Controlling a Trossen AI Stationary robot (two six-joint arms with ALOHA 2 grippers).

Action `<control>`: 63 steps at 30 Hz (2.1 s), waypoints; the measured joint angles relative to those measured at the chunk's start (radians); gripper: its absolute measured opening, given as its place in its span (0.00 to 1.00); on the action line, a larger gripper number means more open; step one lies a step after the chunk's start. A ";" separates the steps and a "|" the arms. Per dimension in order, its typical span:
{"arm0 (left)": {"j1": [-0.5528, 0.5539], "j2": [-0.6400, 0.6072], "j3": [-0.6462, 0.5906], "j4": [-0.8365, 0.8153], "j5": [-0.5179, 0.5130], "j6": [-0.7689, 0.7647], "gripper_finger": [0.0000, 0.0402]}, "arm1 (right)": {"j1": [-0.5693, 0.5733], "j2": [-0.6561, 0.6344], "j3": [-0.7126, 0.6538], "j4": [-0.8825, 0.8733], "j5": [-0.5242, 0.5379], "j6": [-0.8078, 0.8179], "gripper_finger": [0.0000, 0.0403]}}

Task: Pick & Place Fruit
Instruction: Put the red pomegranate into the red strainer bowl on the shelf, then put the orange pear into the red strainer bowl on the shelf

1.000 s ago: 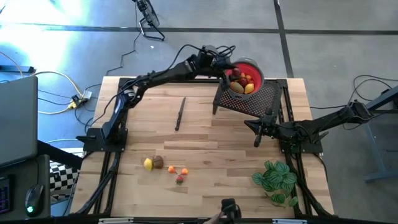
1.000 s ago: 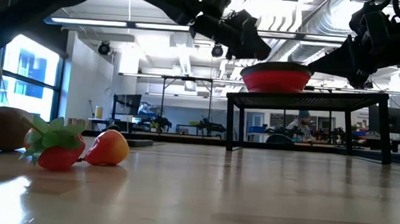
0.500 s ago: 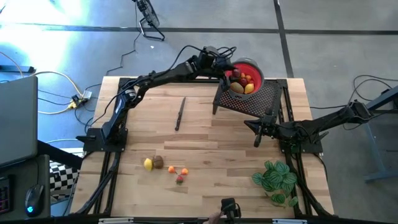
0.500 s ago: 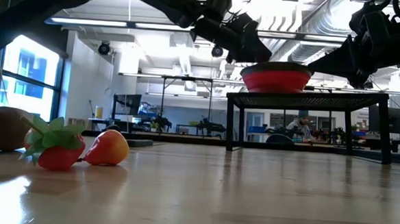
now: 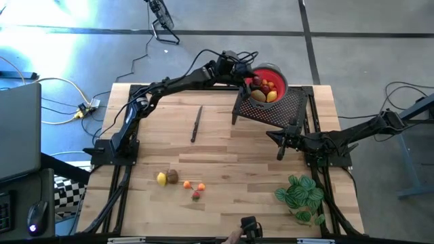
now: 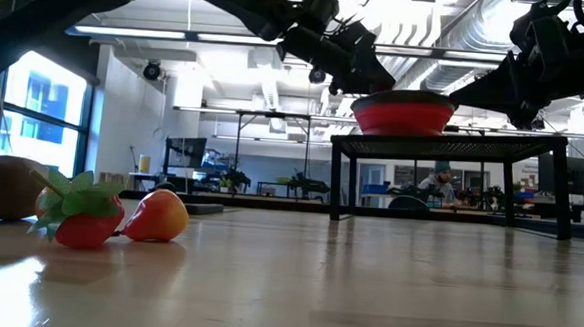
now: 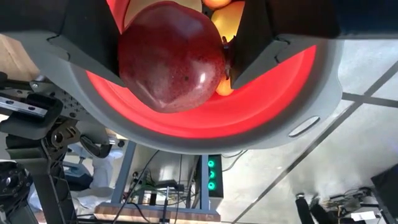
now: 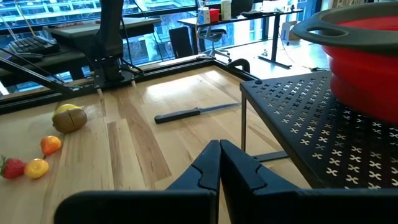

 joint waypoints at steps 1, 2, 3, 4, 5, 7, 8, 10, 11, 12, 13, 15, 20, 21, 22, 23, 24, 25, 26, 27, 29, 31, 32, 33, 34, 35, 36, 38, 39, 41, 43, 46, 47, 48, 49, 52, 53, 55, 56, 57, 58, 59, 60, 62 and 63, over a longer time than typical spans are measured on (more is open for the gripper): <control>0.000 0.000 0.000 0.000 0.000 -0.003 0.65 | 0.000 0.000 0.000 0.000 0.000 0.000 0.01; 0.000 0.000 0.000 0.000 0.000 -0.003 0.66 | 0.000 0.000 0.000 0.000 0.000 0.000 0.01; 0.000 0.000 0.000 0.000 0.000 -0.003 0.67 | 0.000 0.000 0.000 0.000 0.000 0.000 0.01; 0.000 0.000 0.000 0.000 0.000 -0.003 0.68 | 0.000 0.000 0.000 0.000 0.000 0.000 0.01; 0.000 0.000 0.000 0.000 0.000 -0.004 0.69 | 0.000 0.000 0.000 0.000 0.000 0.000 0.01; 0.000 -0.001 0.000 0.000 0.000 -0.004 0.72 | 0.000 0.000 0.000 0.000 0.000 0.000 0.01; 0.000 -0.001 0.000 0.000 0.000 -0.004 0.73 | 0.000 0.000 0.000 0.000 0.000 0.000 0.01; 0.000 -0.001 0.000 0.000 0.000 -0.004 0.75 | 0.000 0.000 0.000 0.000 0.000 0.000 0.01; 0.000 -0.001 0.000 0.000 0.000 -0.004 0.75 | 0.000 0.000 0.000 0.000 0.000 0.000 0.01; 0.000 -0.001 0.000 0.000 0.000 -0.004 0.75 | 0.000 0.000 0.000 0.000 0.000 0.000 0.01; 0.000 -0.001 0.000 0.000 0.000 -0.004 0.75 | 0.000 0.000 0.000 0.000 0.000 0.000 0.01; 0.000 -0.001 0.000 0.000 0.000 -0.004 0.75 | 0.000 0.000 0.000 0.000 0.000 0.000 0.01; 0.002 -0.009 -0.001 -0.006 0.001 -0.004 0.75 | 0.000 0.000 0.000 0.000 0.000 0.000 0.01; 0.002 -0.013 -0.001 -0.004 0.001 -0.003 0.75 | 0.000 0.000 0.000 0.000 0.000 0.000 0.01; 0.000 -0.015 -0.001 0.005 0.005 -0.003 0.73 | 0.000 0.000 0.000 0.000 0.000 0.000 0.01; 0.000 -0.019 -0.001 0.006 0.008 -0.003 0.72 | 0.000 0.000 0.000 0.000 0.000 0.000 0.01; 0.001 -0.025 -0.001 -0.005 0.009 -0.003 0.69 | 0.000 0.000 0.000 0.000 0.000 0.000 0.01; 0.003 -0.029 -0.001 -0.015 0.008 0.000 0.67 | 0.000 0.000 0.000 0.000 0.000 0.000 0.01; 0.003 -0.031 -0.001 -0.014 0.008 0.008 0.64 | 0.000 0.000 0.000 0.000 0.000 0.000 0.01; 0.003 -0.034 -0.001 -0.017 0.008 0.017 0.62 | 0.000 0.000 0.000 0.000 0.000 0.000 0.01; 0.008 -0.050 -0.001 -0.055 0.007 0.019 0.56 | 0.000 0.000 0.000 0.000 0.000 0.000 0.01; 0.013 -0.065 -0.001 -0.066 0.005 0.020 0.52 | 0.000 0.000 0.000 0.000 0.000 0.000 0.01; 0.016 -0.076 -0.001 -0.085 0.004 0.020 0.50 | 0.000 0.000 0.000 0.000 0.000 0.000 0.01; 0.021 -0.084 -0.001 -0.108 0.002 0.020 0.48 | 0.000 0.000 0.000 0.001 0.000 0.000 0.01; 0.023 -0.090 -0.001 -0.123 -0.002 0.025 0.47 | 0.000 0.000 0.000 0.001 0.000 0.000 0.01; 0.025 -0.094 -0.001 -0.138 -0.003 0.033 0.46 | 0.000 0.000 0.000 0.001 0.000 0.000 0.01; 0.029 -0.100 -0.001 -0.164 -0.002 0.053 0.44 | 0.000 0.000 0.000 0.001 0.000 0.000 0.01; 0.034 -0.110 -0.001 -0.216 0.011 0.100 0.41 | 0.000 0.000 0.000 0.001 0.000 0.000 0.01; 0.034 -0.115 -0.001 -0.240 0.016 0.114 0.39 | 0.000 0.000 0.000 0.001 0.000 0.002 0.01; 0.035 -0.128 -0.001 -0.303 0.043 0.141 0.35 | 0.000 0.000 0.000 0.001 0.000 0.019 0.01; 0.040 -0.137 -0.001 -0.352 0.072 0.168 0.29 | 0.000 0.000 0.000 0.001 0.000 0.025 0.01; 0.046 -0.142 -0.001 -0.393 0.124 0.185 0.19 | 0.000 0.000 0.000 0.001 0.000 0.026 0.01; 0.046 -0.142 -0.001 -0.400 0.145 0.186 0.16 | 0.000 0.000 0.000 0.001 0.000 0.026 0.01; 0.049 -0.142 -0.001 -0.404 0.169 0.187 0.12 | 0.000 0.000 0.000 0.001 0.000 0.026 0.01; 0.054 -0.142 -0.001 -0.404 0.192 0.188 0.08 | 0.000 0.000 0.000 0.001 0.000 0.026 0.01; 0.067 -0.150 -0.001 -0.414 0.274 0.188 0.01 | 0.000 0.000 0.000 0.001 0.000 0.027 0.01; 0.067 -0.154 -0.001 -0.414 0.293 0.188 0.02 | 0.000 0.000 0.000 0.001 0.000 0.027 0.01; 0.067 -0.171 -0.002 -0.432 0.299 0.199 0.02 | 0.000 0.000 0.000 0.001 0.000 0.027 0.01; 0.067 -0.183 -0.006 -0.445 0.282 0.210 0.02 | 0.000 0.000 0.000 0.001 0.001 0.027 0.01; 0.065 -0.196 -0.011 -0.445 0.253 0.221 0.01 | 0.000 0.000 0.000 0.001 0.001 0.027 0.01; 0.063 -0.215 -0.022 -0.447 0.226 0.230 0.01 | 0.000 0.000 0.000 0.001 0.001 0.027 0.01; 0.059 -0.233 -0.035 -0.446 0.199 0.232 0.00 | 0.000 0.000 0.000 0.001 0.003 0.026 0.01; 0.054 -0.248 -0.049 -0.431 0.168 0.232 0.01 | 0.000 0.000 0.000 0.001 0.009 0.027 0.01; 0.043 -0.279 -0.089 -0.397 0.119 0.231 0.00 | 0.000 0.000 0.000 0.001 0.021 0.025 0.01; 0.033 -0.293 -0.113 -0.380 0.108 0.231 0.00 | 0.000 0.000 0.000 0.001 0.027 0.025 0.01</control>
